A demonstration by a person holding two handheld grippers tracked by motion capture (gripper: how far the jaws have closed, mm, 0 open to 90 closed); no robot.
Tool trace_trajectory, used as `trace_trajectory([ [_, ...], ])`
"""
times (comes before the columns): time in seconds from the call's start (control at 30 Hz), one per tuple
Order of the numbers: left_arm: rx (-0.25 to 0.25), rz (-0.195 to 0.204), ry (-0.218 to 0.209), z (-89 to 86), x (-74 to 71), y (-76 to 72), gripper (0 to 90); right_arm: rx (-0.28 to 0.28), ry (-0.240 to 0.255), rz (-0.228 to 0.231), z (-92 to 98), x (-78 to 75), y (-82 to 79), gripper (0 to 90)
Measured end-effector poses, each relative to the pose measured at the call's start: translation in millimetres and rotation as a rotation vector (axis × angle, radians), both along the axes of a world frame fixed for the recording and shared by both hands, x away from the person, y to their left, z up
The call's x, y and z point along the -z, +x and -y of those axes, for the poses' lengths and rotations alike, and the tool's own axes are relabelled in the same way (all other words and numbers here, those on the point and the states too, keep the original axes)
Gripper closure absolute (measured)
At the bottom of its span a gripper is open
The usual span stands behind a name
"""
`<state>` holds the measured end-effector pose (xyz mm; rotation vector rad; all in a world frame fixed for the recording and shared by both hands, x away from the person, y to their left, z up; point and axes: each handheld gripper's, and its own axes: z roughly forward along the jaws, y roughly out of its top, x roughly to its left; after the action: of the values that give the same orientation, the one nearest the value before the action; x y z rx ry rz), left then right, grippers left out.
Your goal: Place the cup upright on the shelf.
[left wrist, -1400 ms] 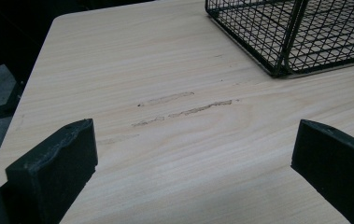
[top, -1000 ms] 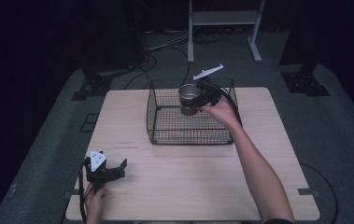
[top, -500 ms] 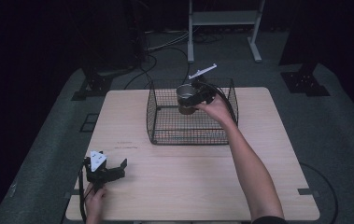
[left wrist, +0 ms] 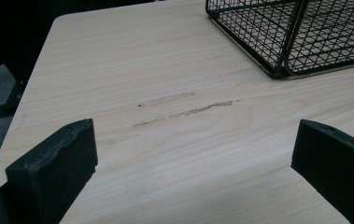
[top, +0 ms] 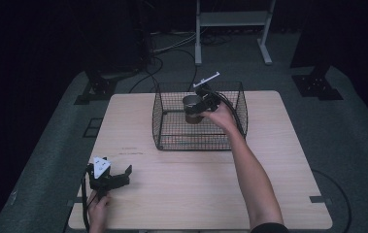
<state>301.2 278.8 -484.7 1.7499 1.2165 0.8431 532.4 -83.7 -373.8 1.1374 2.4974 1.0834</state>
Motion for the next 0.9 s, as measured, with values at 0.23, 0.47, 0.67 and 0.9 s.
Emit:
trace_trajectory([
  [0.23,-0.002,0.000,-0.001,-0.9,-0.4,-0.1,0.0,-0.002,-0.024,-0.017,-4.3,9.6,4.0,17.8],
  [0.47,-0.003,0.003,-0.009,-0.9,0.0,0.0,0.0,-0.008,-0.057,-0.031,-8.2,20.4,7.6,17.8],
  [0.67,-0.003,0.004,-0.008,-0.8,0.0,0.0,0.0,-0.001,-0.096,-0.045,-6.4,31.2,9.1,17.8],
  [0.9,-0.002,0.004,-0.005,-0.4,0.1,-0.1,0.0,-0.011,-0.146,-0.065,-4.0,39.2,8.4,17.7],
])
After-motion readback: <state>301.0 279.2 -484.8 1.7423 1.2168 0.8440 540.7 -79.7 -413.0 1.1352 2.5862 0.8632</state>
